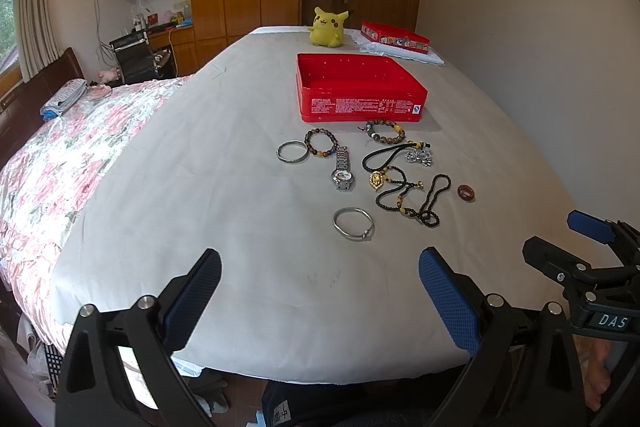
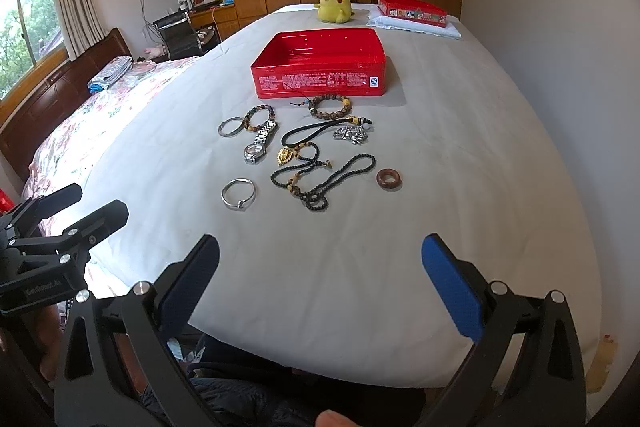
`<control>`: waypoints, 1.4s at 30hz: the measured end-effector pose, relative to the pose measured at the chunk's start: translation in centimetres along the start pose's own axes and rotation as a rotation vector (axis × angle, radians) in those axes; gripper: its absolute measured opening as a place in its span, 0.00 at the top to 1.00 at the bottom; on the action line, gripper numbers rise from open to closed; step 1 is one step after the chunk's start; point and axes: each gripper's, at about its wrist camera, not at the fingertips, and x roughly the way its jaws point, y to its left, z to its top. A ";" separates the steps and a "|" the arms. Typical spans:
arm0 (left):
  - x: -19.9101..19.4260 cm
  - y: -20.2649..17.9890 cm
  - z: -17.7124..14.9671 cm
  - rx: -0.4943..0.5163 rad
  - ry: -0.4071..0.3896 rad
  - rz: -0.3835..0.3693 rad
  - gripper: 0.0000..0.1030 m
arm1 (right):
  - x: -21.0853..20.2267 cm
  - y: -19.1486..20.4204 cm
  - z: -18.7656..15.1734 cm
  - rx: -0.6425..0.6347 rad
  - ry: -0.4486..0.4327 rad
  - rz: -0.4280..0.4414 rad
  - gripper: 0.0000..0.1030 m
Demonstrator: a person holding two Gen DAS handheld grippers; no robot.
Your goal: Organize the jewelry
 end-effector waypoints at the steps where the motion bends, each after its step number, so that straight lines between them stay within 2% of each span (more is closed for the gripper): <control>1: 0.0 0.0 0.0 0.000 0.001 0.000 0.04 | 0.1 0.2 0.0 -0.002 0.000 -0.001 0.03; 42: -0.2 0.0 0.1 0.002 0.000 0.002 0.04 | 0.4 -0.2 -0.1 0.007 0.002 0.011 0.03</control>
